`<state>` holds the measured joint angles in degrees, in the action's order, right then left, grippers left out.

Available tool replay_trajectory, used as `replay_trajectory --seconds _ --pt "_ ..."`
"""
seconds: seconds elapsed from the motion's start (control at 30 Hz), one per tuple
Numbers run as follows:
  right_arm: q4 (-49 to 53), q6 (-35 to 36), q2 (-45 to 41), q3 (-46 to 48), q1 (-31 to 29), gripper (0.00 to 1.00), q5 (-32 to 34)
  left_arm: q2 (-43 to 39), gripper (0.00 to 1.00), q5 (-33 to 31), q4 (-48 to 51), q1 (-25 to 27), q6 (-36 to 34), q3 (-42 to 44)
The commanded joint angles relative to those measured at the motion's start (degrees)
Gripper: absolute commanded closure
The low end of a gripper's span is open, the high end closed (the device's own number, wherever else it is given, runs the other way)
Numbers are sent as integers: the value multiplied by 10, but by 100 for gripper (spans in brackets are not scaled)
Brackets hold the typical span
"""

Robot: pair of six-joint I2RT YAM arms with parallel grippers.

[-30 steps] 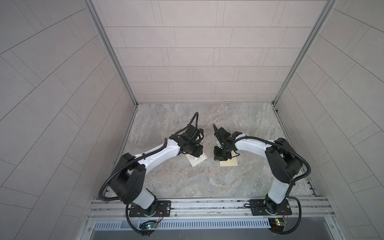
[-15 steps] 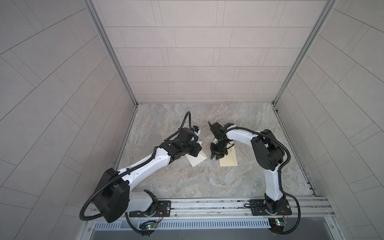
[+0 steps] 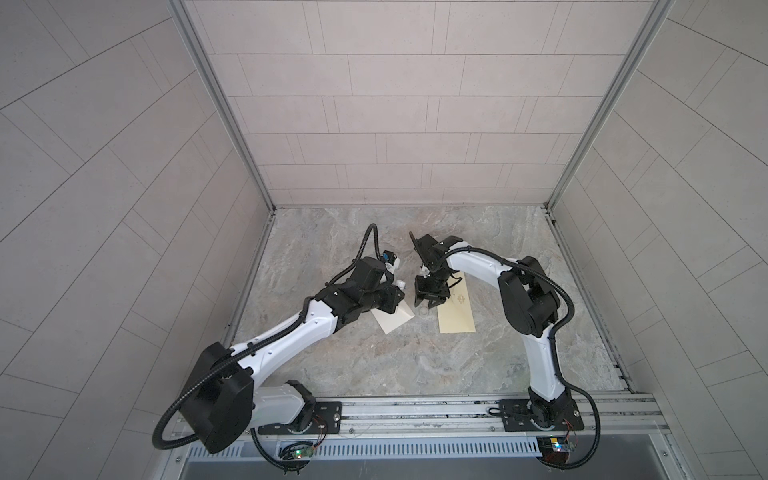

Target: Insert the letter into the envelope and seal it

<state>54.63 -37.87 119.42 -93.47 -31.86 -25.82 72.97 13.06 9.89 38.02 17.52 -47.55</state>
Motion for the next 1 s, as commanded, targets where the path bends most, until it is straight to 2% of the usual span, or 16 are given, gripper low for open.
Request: replay_trajectory --seconds 0.0,0.1,0.23,0.3,0.4,0.47,0.67,0.83,0.97 --pt "20 2 -103 -13 2 51 93 -15 100 7 -96 0 17 24" --pt "-11 -16 -175 32 2 52 141 9 100 17 -206 1 30 51" --pt "-63 -47 -266 134 2 53 191 80 100 40 -349 7 49 77" --pt "-88 -57 -299 184 3 53 203 111 100 26 -445 24 45 101" --pt "-88 -55 -329 233 2 53 224 161 100 -20 -556 63 -4 122" --pt "-89 -56 -344 260 2 54 236 193 100 -46 -586 77 -31 118" --pt "-99 -56 -372 317 3 54 241 250 100 -96 -661 93 -55 108" --pt "-100 -55 -386 340 3 54 250 256 100 -102 -676 101 -84 119" --pt "-95 -52 -392 346 7 54 250 262 100 -81 -718 101 -92 142"
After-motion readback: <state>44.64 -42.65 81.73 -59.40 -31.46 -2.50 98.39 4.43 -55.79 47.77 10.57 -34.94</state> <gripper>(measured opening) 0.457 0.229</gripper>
